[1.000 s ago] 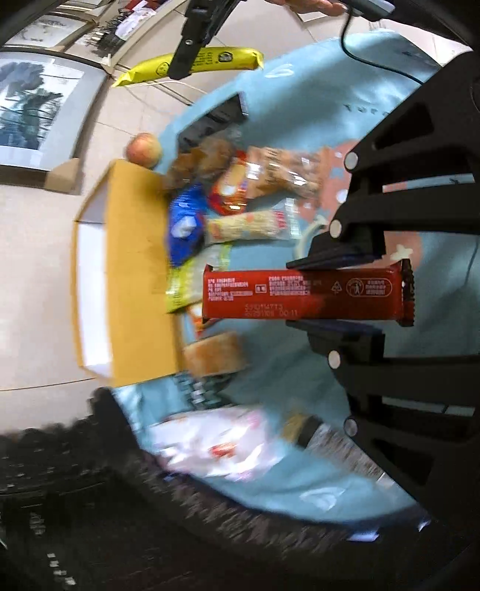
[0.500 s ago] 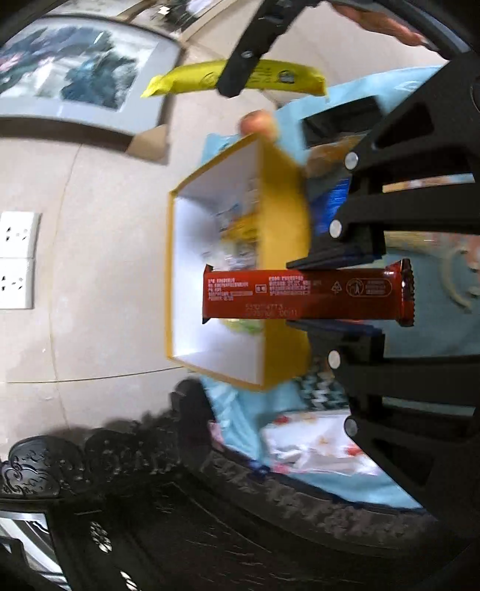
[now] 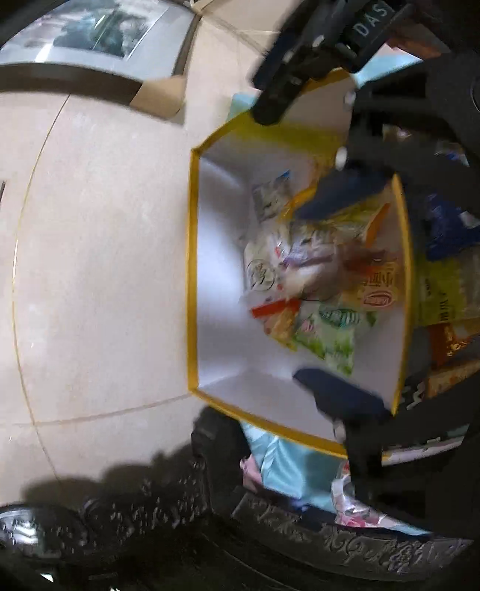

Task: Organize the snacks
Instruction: 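Lower both bars into the yellow box and open both grippers, then grasp the dark rice-cracker tube with the left gripper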

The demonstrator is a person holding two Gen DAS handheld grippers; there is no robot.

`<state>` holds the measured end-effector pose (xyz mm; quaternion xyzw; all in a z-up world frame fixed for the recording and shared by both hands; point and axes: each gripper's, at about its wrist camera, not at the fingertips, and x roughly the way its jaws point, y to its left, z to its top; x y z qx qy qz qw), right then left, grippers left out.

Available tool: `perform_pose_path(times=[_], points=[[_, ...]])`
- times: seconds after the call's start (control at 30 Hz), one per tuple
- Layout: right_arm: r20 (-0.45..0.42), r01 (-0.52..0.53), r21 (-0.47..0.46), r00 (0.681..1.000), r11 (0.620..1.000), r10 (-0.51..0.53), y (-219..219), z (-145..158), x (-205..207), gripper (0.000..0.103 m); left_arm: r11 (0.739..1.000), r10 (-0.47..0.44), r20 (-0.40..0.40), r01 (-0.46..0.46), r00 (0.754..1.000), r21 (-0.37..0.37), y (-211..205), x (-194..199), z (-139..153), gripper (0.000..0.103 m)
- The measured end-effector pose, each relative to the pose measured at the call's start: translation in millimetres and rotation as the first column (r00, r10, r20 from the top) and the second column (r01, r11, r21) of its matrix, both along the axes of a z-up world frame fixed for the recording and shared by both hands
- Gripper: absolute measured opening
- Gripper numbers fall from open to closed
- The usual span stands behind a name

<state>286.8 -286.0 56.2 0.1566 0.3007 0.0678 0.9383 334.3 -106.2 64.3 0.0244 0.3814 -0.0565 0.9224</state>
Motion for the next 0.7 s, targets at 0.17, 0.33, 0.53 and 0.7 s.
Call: perform_pose_path(times=[0.17, 0.33, 0.53, 0.7], points=[[0.083, 0.048, 0.086, 0.995, 0.995, -0.055, -25.3, -1.7, -43.3, 0.067, 1.0, -0.014, -0.036, 0.014, 0.999, -0.006, 11.1, -18.5, -2.6, 0.088], [0.105, 0.099, 0.135, 0.988, 0.986, -0.114, -32.9, 4.5, -96.4, 0.092, 0.998, 0.017, -0.073, -0.012, 0.997, 0.058, 47.8, -65.9, -8.8, 0.09], [0.069, -0.023, 0.147, 0.998, 0.989, 0.013, -1.8, 1.4, -160.4, 0.097, 0.989, 0.14, -0.144, -0.132, 0.98, 0.059, 110.1, -134.0, -16.4, 0.093], [0.086, -0.13, 0.188, 0.99, 0.974, 0.115, 26.5, -8.7, -215.8, 0.102, 0.962, 0.224, -0.208, -0.181, 0.952, 0.205, 141.2, -186.8, -38.6, 0.095]])
